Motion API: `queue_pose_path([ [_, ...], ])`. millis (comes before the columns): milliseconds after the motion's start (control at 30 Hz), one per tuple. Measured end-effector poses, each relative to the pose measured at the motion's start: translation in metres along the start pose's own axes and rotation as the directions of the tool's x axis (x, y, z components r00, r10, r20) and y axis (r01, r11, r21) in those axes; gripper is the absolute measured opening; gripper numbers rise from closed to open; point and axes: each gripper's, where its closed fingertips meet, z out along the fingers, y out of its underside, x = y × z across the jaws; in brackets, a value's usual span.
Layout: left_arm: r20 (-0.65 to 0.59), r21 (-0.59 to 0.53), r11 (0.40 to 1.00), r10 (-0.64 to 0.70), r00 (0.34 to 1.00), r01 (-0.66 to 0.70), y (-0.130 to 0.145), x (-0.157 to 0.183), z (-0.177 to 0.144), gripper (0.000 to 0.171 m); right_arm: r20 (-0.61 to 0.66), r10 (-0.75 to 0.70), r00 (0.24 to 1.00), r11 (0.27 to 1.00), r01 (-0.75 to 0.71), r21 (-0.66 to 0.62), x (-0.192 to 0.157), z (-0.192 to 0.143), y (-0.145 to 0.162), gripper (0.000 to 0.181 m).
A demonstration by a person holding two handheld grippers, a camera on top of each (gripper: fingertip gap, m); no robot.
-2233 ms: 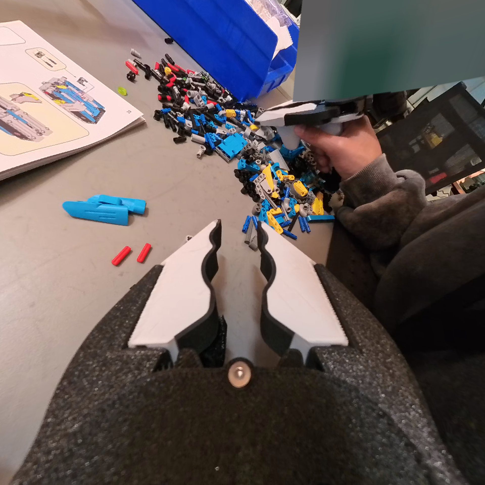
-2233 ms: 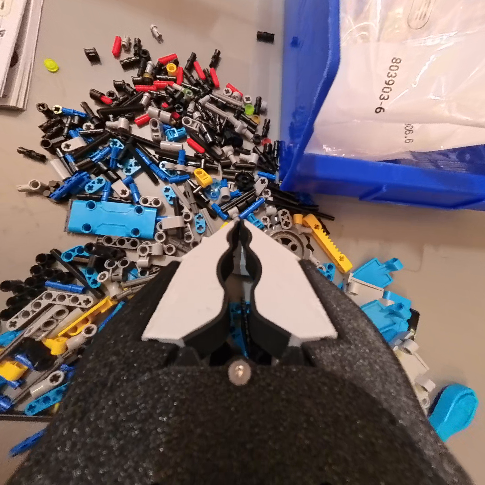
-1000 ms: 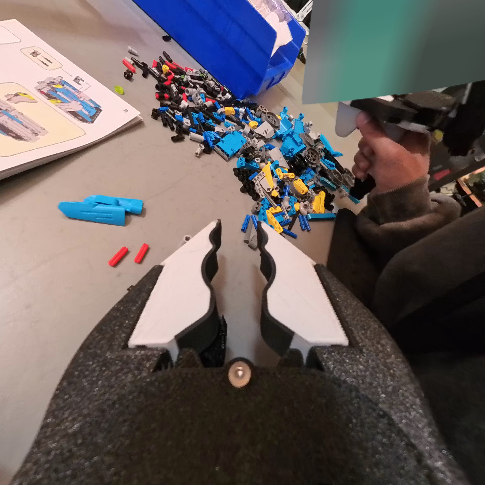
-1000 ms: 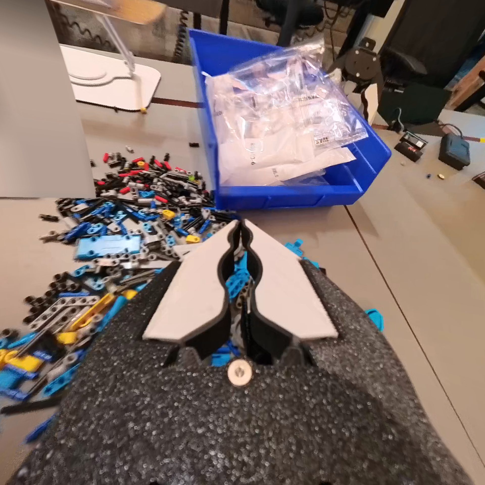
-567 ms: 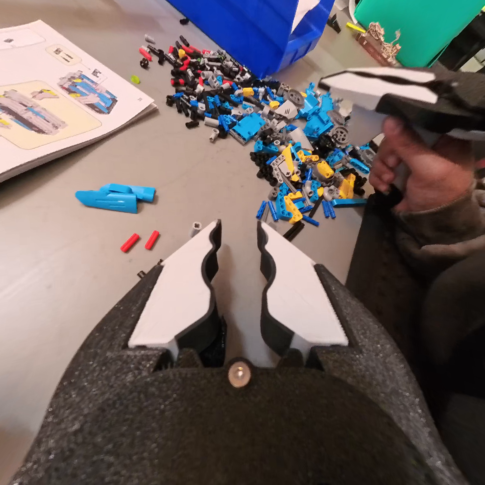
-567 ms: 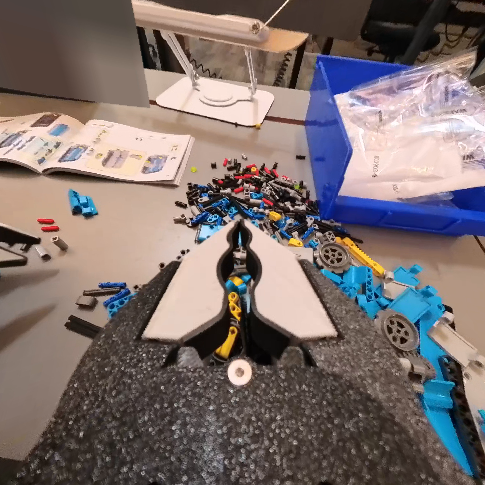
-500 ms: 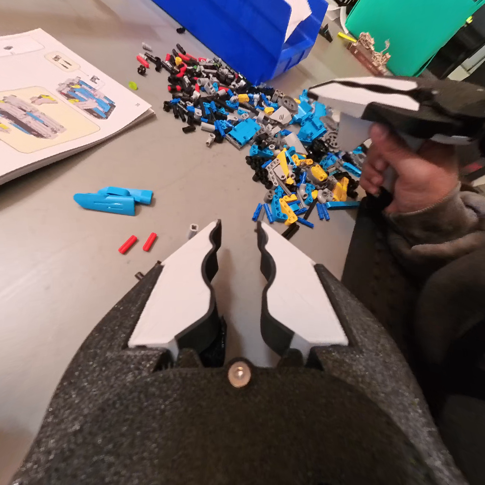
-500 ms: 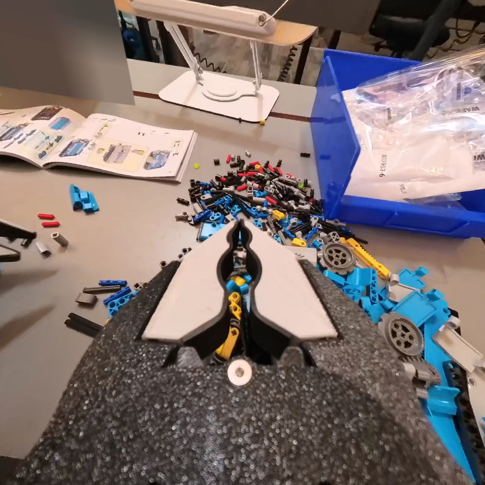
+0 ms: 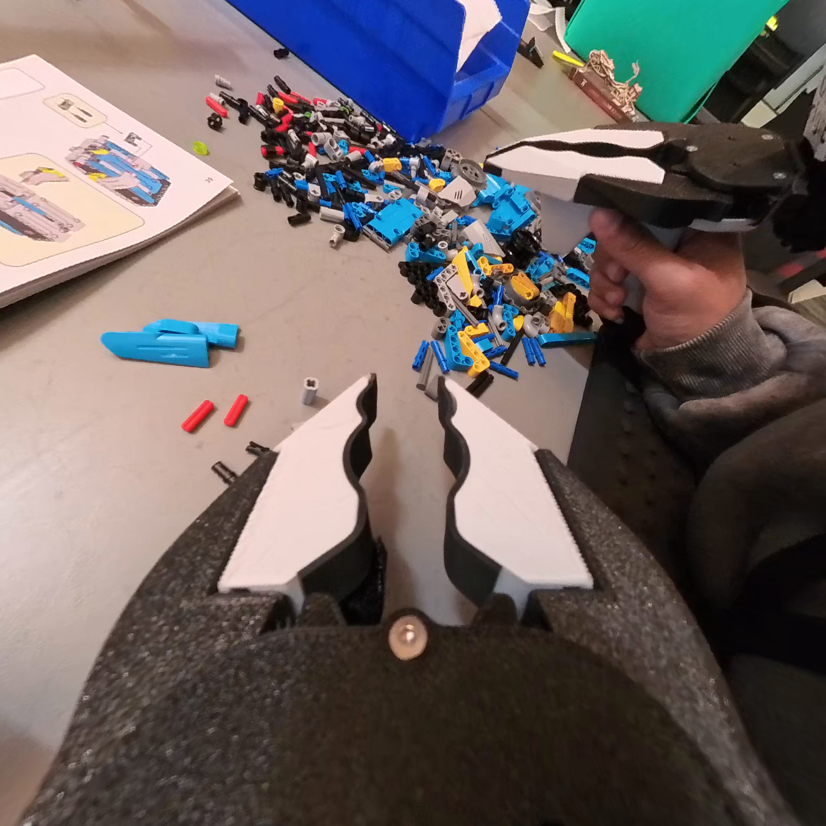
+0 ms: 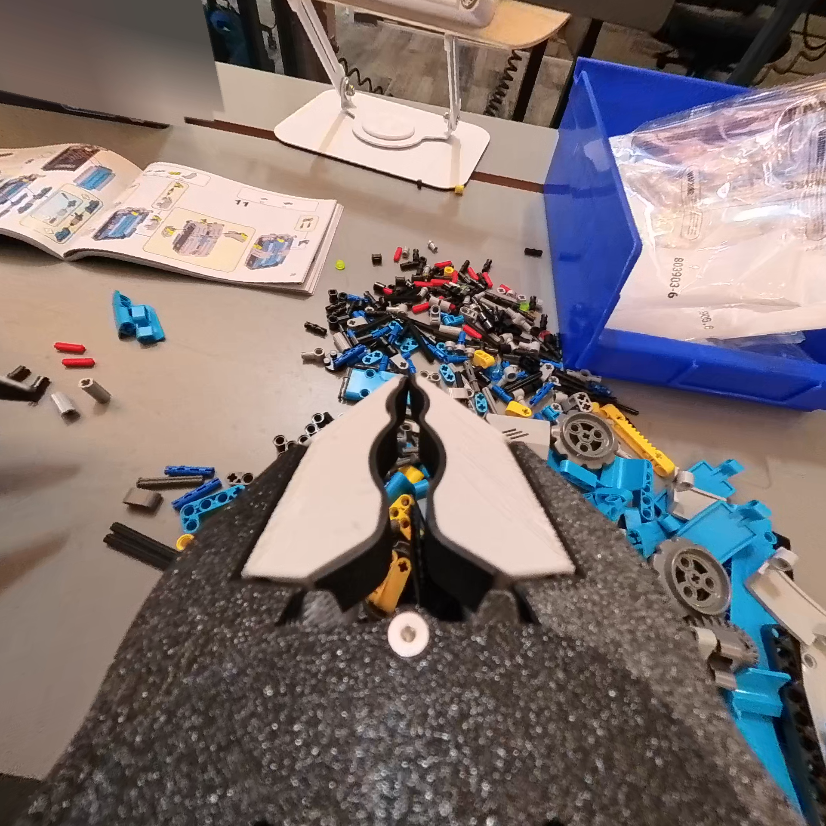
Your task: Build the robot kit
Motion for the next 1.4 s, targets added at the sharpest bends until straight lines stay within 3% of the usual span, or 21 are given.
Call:
queue_pose_path([
  [1400,-0.014,-0.028,1.0,-0.003,1.0,0.003,0.0035,0.0007,0.0035,0.027,0.042,0.009,0.999,0.999,-0.008,-0.033,-0.0055,0.0037,0.0067,0.0],
])
